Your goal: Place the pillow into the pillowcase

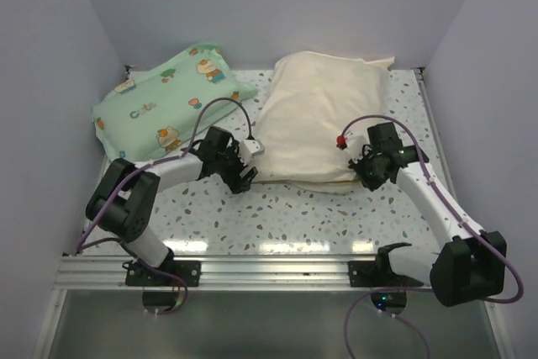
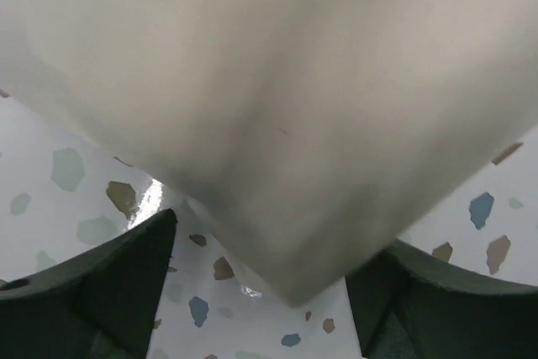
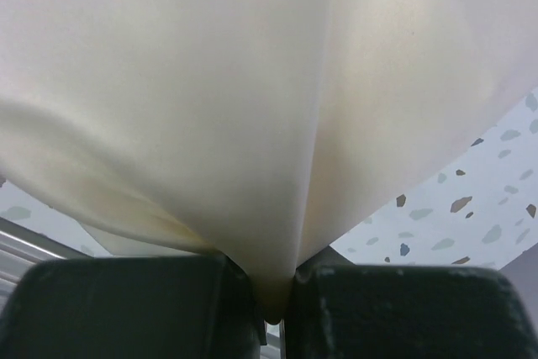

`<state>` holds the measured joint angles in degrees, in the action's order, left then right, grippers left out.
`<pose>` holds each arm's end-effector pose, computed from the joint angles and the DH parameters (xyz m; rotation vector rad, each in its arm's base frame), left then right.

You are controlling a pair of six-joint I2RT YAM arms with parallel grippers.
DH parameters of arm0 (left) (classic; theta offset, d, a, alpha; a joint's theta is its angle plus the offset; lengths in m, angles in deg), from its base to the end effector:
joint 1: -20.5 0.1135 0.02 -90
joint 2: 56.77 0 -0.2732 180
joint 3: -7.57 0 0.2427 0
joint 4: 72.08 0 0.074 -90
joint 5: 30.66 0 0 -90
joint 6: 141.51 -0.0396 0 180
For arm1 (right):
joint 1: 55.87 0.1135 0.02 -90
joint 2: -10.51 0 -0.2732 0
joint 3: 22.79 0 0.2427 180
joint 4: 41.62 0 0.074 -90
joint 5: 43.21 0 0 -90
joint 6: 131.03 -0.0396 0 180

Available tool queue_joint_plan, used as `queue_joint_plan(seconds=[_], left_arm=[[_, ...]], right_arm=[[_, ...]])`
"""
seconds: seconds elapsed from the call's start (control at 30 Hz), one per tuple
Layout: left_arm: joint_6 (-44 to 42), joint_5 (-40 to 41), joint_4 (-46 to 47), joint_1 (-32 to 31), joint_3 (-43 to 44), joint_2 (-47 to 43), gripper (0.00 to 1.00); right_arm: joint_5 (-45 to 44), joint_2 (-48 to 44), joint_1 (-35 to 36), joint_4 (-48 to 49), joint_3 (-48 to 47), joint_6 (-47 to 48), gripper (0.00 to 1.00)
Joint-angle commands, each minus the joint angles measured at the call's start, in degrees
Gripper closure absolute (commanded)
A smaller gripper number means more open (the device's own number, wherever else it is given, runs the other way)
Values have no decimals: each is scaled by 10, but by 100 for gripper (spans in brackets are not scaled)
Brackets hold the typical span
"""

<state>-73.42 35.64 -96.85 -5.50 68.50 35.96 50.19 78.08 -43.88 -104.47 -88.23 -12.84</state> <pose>0.2627 -0.1458 0.1665 1.1685 2.2389 -0.5555 0.2013 0.0452 0.2541 -0.9445 2.5306 -0.0051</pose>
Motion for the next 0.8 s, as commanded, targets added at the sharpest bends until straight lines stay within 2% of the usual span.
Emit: queue_joint_plan(seconds=[0.0,0.03,0.1,0.13,0.17,0.2,0.3,0.43,0.6,0.77], left_arm=[[37,53,52,-1,22,36,22],[39,56,48,1,28,41,56],[49,50,44,22,33,14,100],[57,36,40,36,37,0,100],[61,-36,13,52,48,-15,100],[66,-62,-2,78,77,-47,100],[81,-97,-54,95,156,-113,100],[139,-81,-56,104,277,-164,100],[188,-45,-8,103,445,-156,100],[209,-34,-28,103,644,-97,100]], right_arm=[[35,-11,-1,-33,-48,-1,100],[47,-16,-2,-43,-55,-3,100],[56,-41,-4,-54,-75,-12,100],[57,-50,-4,-59,-84,-14,100],[52,-58,-6,-60,-95,-25,100],[49,-73,-11,-60,-124,-30,100],[39,-91,-34,-52,-199,-57,100],[21,-90,-54,-10,-309,-88,100],[-23,-75,-57,89,-442,-84,100],[-10,-4,-57,55,-619,-79,100]])
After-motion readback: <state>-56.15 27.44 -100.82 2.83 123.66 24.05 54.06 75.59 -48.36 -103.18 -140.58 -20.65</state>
